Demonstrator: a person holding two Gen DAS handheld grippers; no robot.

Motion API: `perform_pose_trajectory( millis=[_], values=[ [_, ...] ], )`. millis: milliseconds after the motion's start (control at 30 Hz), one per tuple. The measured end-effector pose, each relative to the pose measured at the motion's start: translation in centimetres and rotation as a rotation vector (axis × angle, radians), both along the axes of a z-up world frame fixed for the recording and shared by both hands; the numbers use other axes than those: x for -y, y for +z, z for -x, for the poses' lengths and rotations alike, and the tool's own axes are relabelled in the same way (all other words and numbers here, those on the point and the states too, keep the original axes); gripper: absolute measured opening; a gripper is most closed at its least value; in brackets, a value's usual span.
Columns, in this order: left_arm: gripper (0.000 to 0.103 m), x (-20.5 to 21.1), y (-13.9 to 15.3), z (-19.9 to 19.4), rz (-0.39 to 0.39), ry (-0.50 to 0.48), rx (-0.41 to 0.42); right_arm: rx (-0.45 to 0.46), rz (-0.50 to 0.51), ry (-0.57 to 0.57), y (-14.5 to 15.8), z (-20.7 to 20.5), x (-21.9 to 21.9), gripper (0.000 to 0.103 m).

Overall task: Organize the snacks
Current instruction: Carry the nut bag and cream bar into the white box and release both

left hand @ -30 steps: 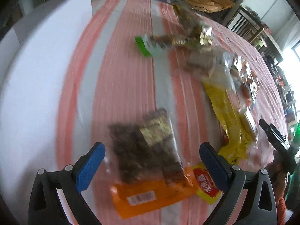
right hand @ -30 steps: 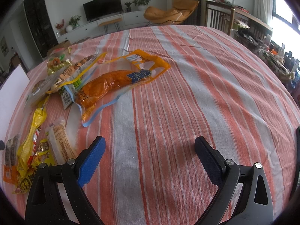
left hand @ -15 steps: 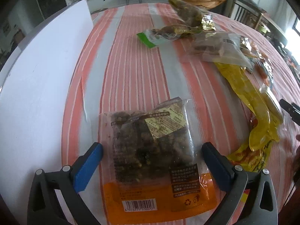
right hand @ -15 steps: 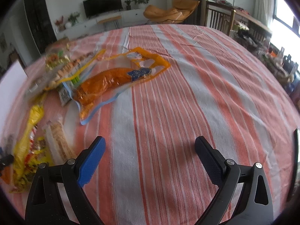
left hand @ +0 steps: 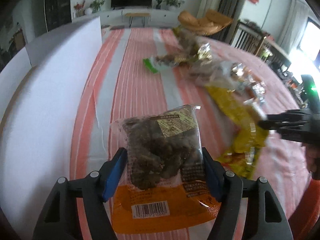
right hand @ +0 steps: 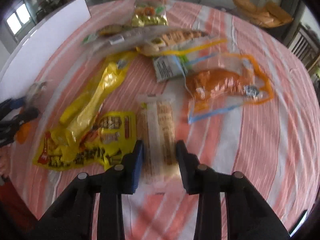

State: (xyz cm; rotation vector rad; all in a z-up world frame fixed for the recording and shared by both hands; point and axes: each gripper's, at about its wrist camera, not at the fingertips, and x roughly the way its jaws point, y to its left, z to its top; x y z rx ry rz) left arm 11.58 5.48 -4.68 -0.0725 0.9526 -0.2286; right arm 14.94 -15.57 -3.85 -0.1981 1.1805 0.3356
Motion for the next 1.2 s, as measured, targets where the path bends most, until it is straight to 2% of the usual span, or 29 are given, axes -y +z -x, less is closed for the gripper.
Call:
perform_pose_trajectory(
  millis=[67,133,267,400,533,633,733,900,1033,1100,1133,1167,1200],
  values=[
    [0.071,0.0,1.4,1.2,0.027,-0.008,0.03,-0.012,0.018,0.013,0.1,0.1,-0.3,0.033],
    [0.071,0.0,3.2,2.1,0.08,-0.011,0.065,-0.009,-0.013,-0.02,0.8,0.4,0.4,0.033],
    [0.071,-0.9,6.6,3.8,0.118,-0.01,0.142,0.006,-0.174,-0.189,3.7,1.7,4.3,0.033],
    [0.072,-5.1,10.8,5.8,0.145,0.051,0.23,0.047,-0.331,-0.202,7.5,2.9,3.7,0.033],
    [0.072,-12.2,13.2,7.4,0.125,0.214,0.267,0.076,-0.484,-0.074,11.9,3.6,-3.2,0.033],
    [0.072,-16.6,13.1,8.1,0.062,0.342,0.26,0.071,-0.592,0.057,14.1,4.3,-10.5,0.033],
    [0.072,-19.4,12.2,8.5,0.029,0.421,0.245,0.047,-0.669,0.188,15.3,5.0,-18.3,0.033],
    [0.073,-21.6,10.3,8.3,-0.012,0.497,0.223,0.034,-0.648,0.328,15.2,5.9,-27.8,0.034],
    [0.074,-21.3,9.2,7.7,-0.083,0.506,0.217,0.02,-0.61,0.357,13.1,5.8,-31.7,0.034],
    [0.079,-21.2,8.8,7.7,-0.096,0.509,0.216,0.022,-0.579,0.363,12.4,6.0,-32.6,0.044],
    [0.082,-21.4,8.9,7.6,-0.095,0.513,0.213,0.029,-0.563,0.365,12.1,6.1,-32.9,0.053],
    [0.094,-21.3,8.7,7.5,-0.091,0.523,0.209,0.039,-0.548,0.365,12.1,6.6,-32.7,0.073],
    [0.097,-21.4,8.5,7.6,-0.088,0.533,0.205,0.056,-0.537,0.36,12.2,6.7,-32.5,0.076]
  ],
)
